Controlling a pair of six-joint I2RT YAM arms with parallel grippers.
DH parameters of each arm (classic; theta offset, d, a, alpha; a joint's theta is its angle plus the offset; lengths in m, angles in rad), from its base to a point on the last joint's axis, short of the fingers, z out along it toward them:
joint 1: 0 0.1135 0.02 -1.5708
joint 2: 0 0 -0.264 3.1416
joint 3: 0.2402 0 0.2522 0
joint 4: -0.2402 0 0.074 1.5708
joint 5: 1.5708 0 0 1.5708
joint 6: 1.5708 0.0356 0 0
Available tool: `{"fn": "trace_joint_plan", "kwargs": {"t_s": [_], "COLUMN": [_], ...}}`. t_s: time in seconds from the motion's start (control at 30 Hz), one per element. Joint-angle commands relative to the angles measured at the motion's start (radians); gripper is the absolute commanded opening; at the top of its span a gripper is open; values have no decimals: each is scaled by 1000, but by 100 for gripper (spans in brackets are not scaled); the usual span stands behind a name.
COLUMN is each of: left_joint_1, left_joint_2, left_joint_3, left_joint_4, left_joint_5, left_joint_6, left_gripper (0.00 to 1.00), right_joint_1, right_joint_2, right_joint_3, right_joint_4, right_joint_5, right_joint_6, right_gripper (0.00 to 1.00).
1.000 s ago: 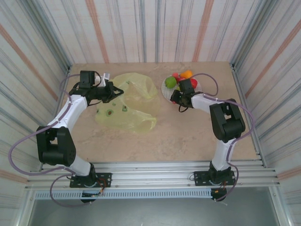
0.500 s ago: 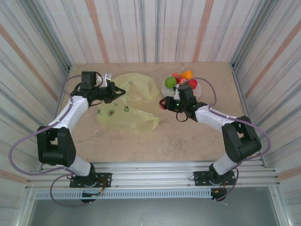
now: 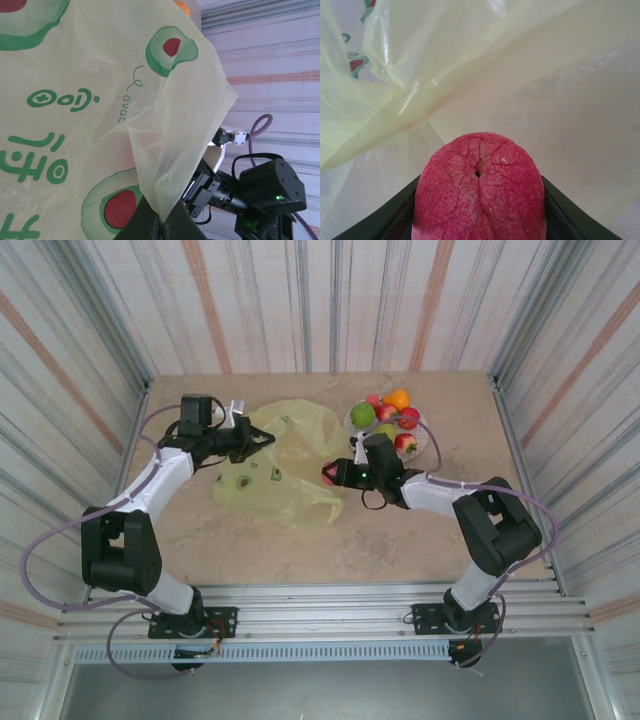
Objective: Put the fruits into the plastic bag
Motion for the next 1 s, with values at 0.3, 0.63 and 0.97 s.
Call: {"fn": "trace_joint_plan", "kwargs": {"t_s": [0.3,0.63,0.97], "left_joint_1": [-32,-62,-73], "left_joint_2": [-16,-6,14], "left_joint_3": [-38,-41,-50], "left_joint_4": [103,113,137], "left_joint_5": [72,85,93], "left_joint_6": [-89,-98,-115], "left_gripper": [0,0,0], "right_joint_1": [101,154,206], "right_joint_2": [144,292,378], "right_joint_3": [64,202,346], "right_joint_4": [235,285,151], "right_joint_5": [55,211,298], "right_joint_6": [2,142,258], "right_gripper": [48,49,51]}}
